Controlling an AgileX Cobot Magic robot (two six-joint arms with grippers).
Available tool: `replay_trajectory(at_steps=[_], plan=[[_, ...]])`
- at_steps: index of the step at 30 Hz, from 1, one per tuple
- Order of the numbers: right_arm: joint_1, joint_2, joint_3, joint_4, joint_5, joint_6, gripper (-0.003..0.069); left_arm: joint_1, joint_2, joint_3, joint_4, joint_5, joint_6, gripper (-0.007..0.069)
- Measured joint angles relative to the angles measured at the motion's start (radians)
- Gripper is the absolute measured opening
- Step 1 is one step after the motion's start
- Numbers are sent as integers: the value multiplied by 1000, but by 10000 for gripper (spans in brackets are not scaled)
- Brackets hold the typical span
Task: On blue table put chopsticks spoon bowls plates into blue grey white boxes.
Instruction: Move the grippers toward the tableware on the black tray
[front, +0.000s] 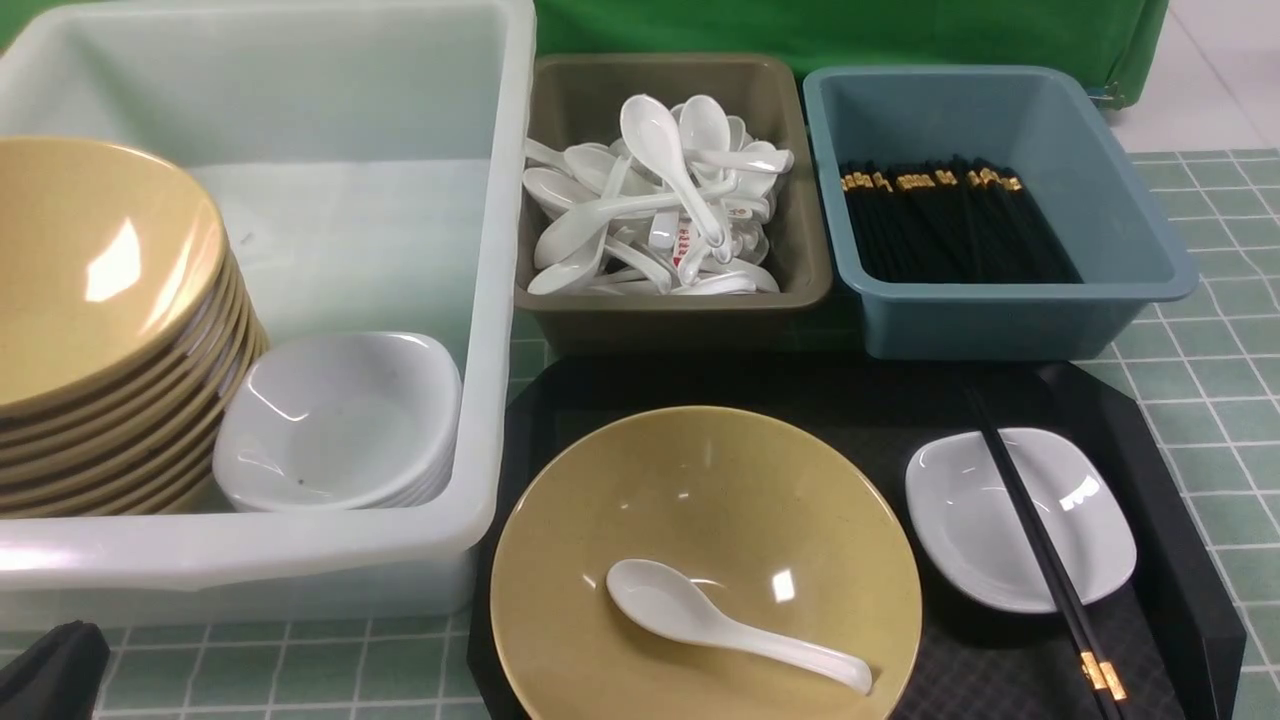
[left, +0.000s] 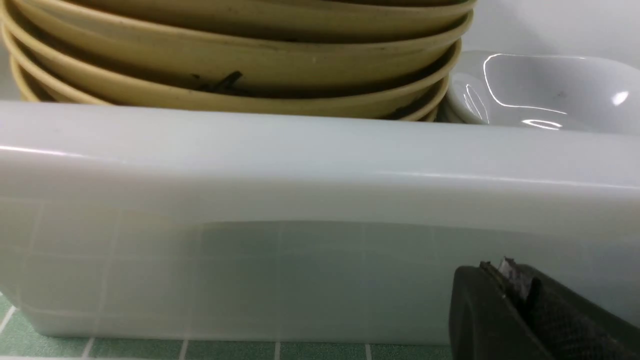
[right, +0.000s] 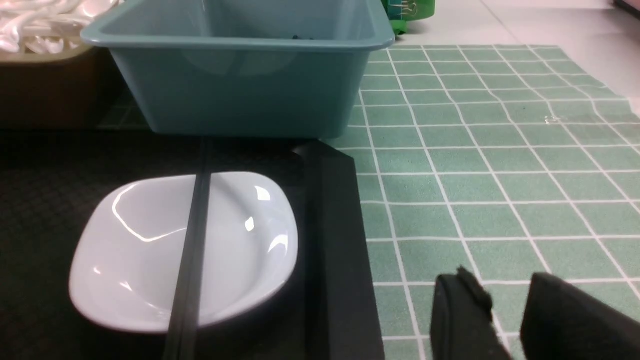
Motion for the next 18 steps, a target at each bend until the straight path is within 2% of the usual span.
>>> replay_trajectory(at_steps=[18], plan=[[0,0,0,0,0,3,237,0,0,0,23,0,0,-14]])
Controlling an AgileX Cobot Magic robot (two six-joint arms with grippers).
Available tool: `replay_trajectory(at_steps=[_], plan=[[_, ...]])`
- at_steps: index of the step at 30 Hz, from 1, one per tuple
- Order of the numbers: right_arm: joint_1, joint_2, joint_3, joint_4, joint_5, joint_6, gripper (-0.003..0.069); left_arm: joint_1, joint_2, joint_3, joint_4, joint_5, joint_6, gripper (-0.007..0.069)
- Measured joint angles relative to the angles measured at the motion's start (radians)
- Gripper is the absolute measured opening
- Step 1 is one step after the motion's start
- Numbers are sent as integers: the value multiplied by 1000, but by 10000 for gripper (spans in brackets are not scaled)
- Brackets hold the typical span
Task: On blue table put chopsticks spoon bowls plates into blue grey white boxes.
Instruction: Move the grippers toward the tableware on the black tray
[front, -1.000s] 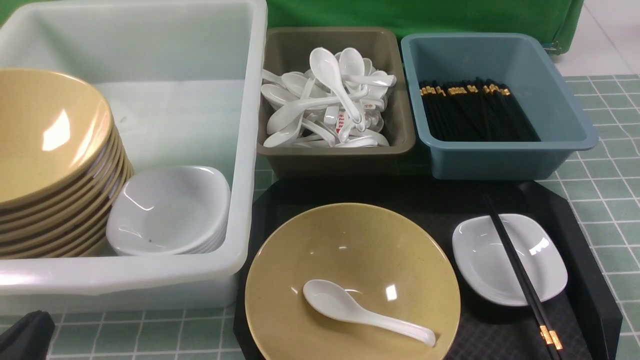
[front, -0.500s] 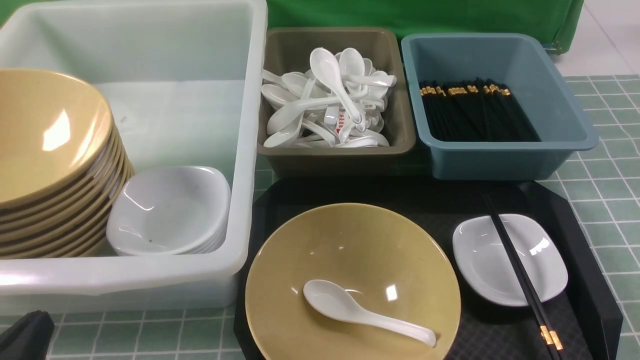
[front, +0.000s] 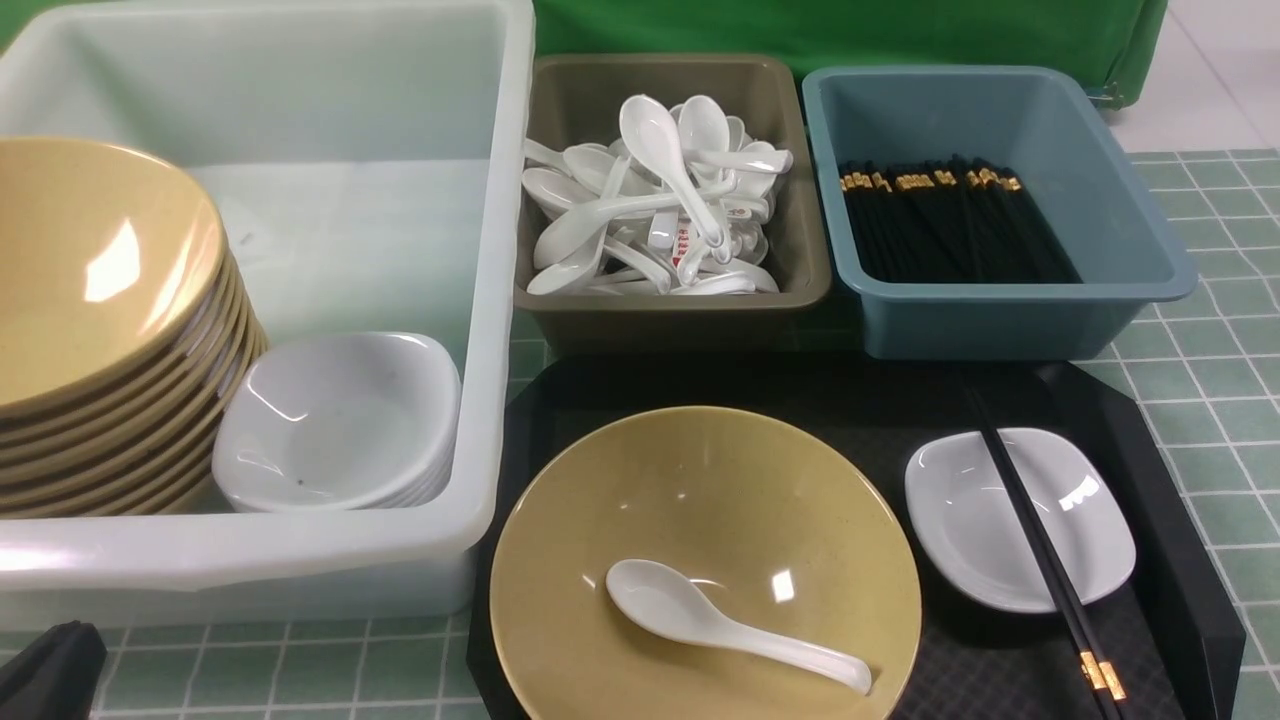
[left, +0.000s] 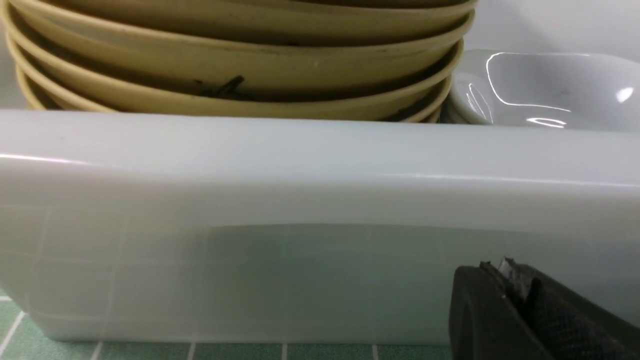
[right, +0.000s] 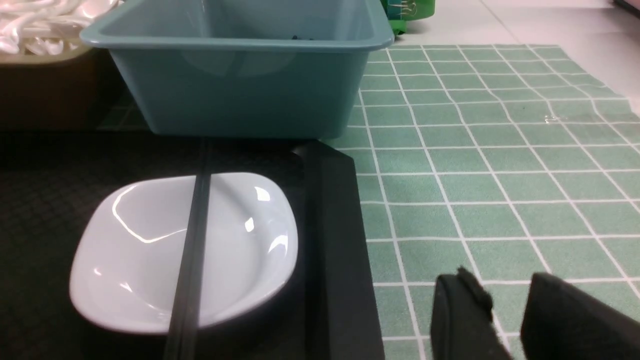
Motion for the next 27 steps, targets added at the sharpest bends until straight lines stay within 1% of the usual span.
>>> replay_trajectory(at_steps=[6,10,13,14,15,16,17,18,19,20,21,22,24,26,27], plan=[[0,0,0,0,0,0,237,0,0,0,-4,-1,0,-14],[0,0,0,0,0,0,237,0,0,0,-54,-4,0,-14],[0,0,0,11,-8,84,237,0,0,0,-203,-15,-8,-14],[0,0,0,36,-14,153,237,0,0,0,-267,-23,-31,-14],[0,0,0,49,-17,187,237,0,0,0,-323,-30,-49,-14],[0,0,0,121,-36,349,237,0,0,0,-509,-50,-106,-14],[0,0,0,121,-36,349,237,0,0,0,-530,-52,-114,-14],[0,0,0,213,-49,582,237,0,0,0,-674,-60,-165,-14],[0,0,0,250,-52,686,237,0,0,0,-747,-61,-179,-14],[0,0,0,273,-53,753,237,0,0,0,-837,-66,-196,-14],[0,0,0,288,-56,810,237,0,0,0,-892,-71,-205,-14],[0,0,0,296,-57,836,237,0,0,0,-921,-74,-207,-14],[0,0,0,302,-56,836,237,0,0,0,-959,-79,-207,-14],[0,0,0,305,-50,802,237,0,0,0,-975,-83,-207,-14],[0,0,0,305,-48,755,237,0,0,0,-987,-82,-207,-14]])
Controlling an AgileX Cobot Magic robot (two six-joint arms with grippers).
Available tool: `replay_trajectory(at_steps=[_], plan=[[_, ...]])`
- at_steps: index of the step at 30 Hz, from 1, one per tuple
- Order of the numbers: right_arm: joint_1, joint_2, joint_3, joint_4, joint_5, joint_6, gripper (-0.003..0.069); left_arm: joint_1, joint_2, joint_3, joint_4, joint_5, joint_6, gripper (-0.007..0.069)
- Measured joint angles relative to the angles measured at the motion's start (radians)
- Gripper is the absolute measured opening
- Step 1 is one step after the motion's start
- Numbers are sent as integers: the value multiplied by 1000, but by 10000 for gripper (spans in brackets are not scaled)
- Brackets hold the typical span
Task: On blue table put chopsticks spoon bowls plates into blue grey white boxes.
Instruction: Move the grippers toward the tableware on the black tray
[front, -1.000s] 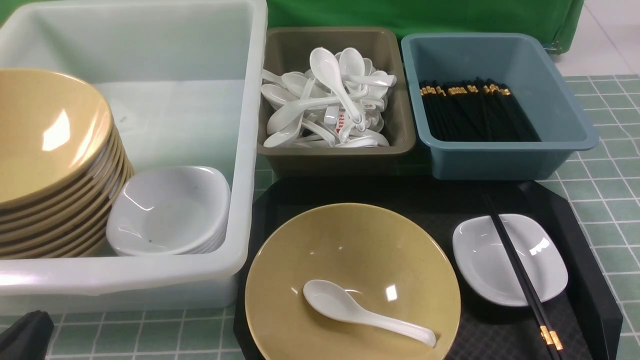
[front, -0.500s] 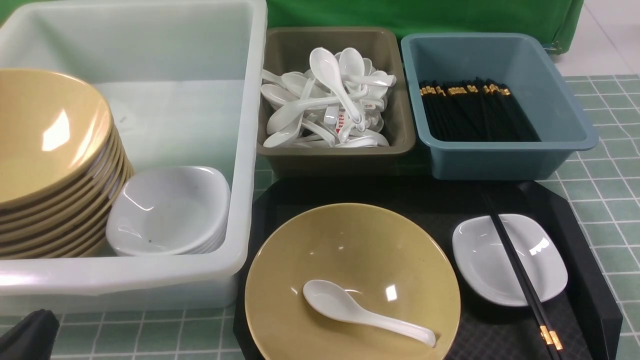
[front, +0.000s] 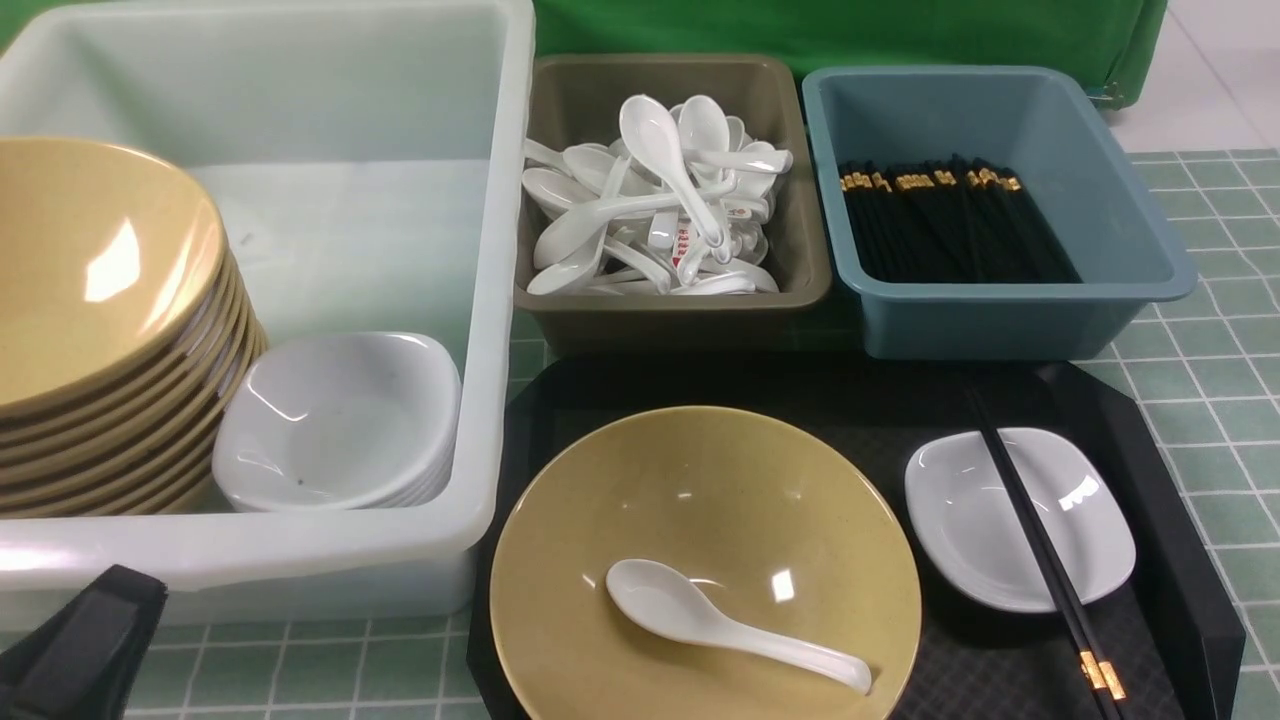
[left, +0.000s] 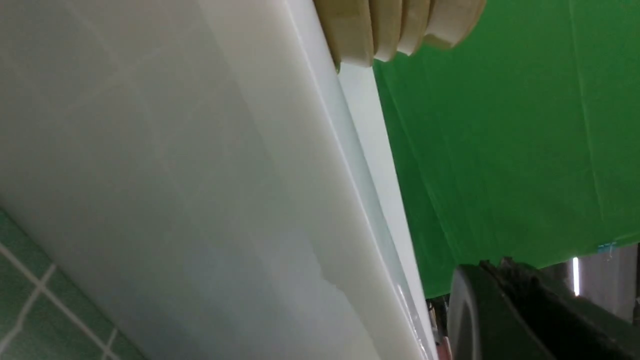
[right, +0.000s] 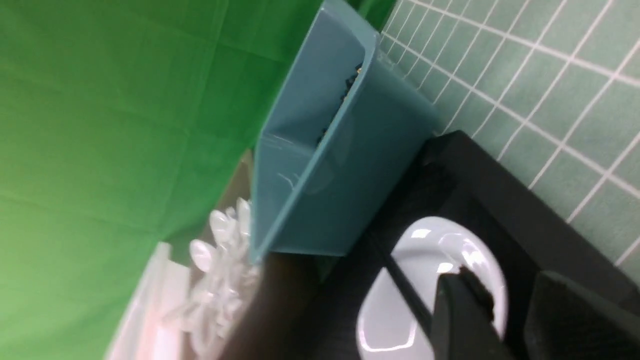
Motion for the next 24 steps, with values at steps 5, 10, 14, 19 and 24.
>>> replay_trajectory(at_steps=[5,10,14,19,24], plan=[[8,0,-14,8,14,-153,237,0,0,-68,7,60,143,-14],[55,18,-176,8,88,-426,190,0,13,-268,104,139,397,-14],[92,231,-442,7,241,-735,52,0,195,-484,309,294,445,-14],[99,569,-726,2,552,-1031,36,0,443,-704,572,586,440,-14],[143,856,-911,-3,749,-1142,36,-3,681,-884,777,818,465,-14]])
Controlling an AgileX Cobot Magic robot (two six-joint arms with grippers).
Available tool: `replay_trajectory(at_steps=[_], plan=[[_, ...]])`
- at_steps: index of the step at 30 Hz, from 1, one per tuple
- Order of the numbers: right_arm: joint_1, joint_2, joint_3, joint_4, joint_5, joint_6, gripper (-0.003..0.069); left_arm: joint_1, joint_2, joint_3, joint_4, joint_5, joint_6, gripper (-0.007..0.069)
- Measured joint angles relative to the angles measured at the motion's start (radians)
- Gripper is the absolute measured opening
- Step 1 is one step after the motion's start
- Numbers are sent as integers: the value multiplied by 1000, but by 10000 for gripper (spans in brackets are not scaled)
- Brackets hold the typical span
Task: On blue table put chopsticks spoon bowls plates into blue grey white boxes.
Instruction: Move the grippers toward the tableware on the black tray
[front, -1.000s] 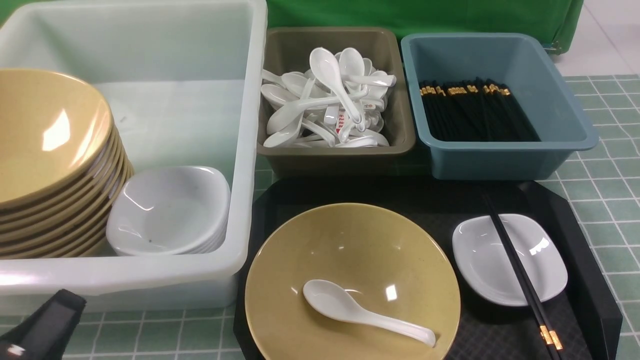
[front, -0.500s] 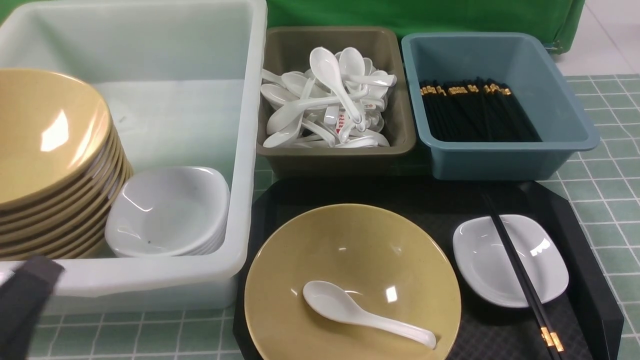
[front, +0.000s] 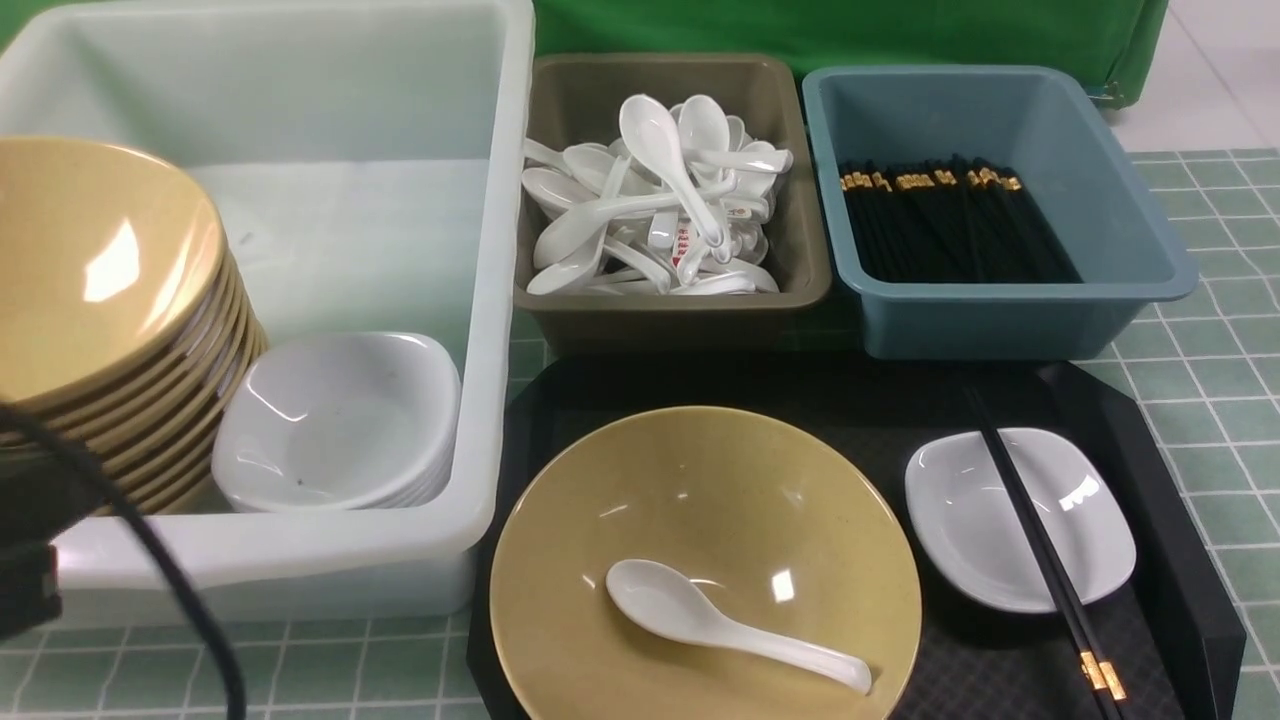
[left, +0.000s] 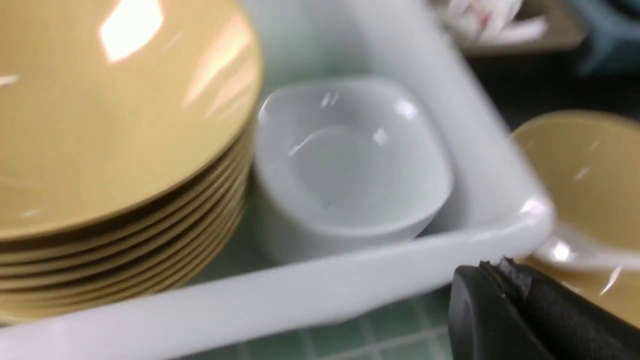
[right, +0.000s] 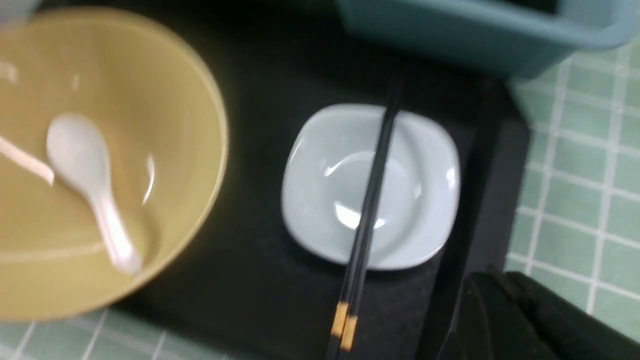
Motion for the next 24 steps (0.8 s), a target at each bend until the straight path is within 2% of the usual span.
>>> replay_trajectory(at_steps=[3,5,10,11,12,15,17,19,22,24], plan=[[35,89,-33,-4,22,-11,36,-33,80,-50,31,29,27,-14],[71,174,-51,-17,26,-11,36,-98,146,-87,35,33,47,-14],[129,404,-74,-105,4,77,62,-382,352,-221,45,18,132,-14],[129,420,-76,-107,2,79,66,-382,360,-225,46,16,132,-14],[129,467,-90,-116,-10,90,96,-459,428,-261,58,-5,137,-14],[131,596,-142,-123,-37,104,239,-576,538,-318,71,-58,138,-14],[131,672,-177,-123,-49,107,373,-624,602,-331,72,-100,138,-14],[133,715,-198,-123,-53,115,456,-646,637,-334,72,-131,140,-14],[134,790,-212,-123,-55,125,542,-657,679,-334,72,-153,140,-14],[136,823,-212,-123,-57,125,564,-657,700,-334,72,-157,140,-14]])
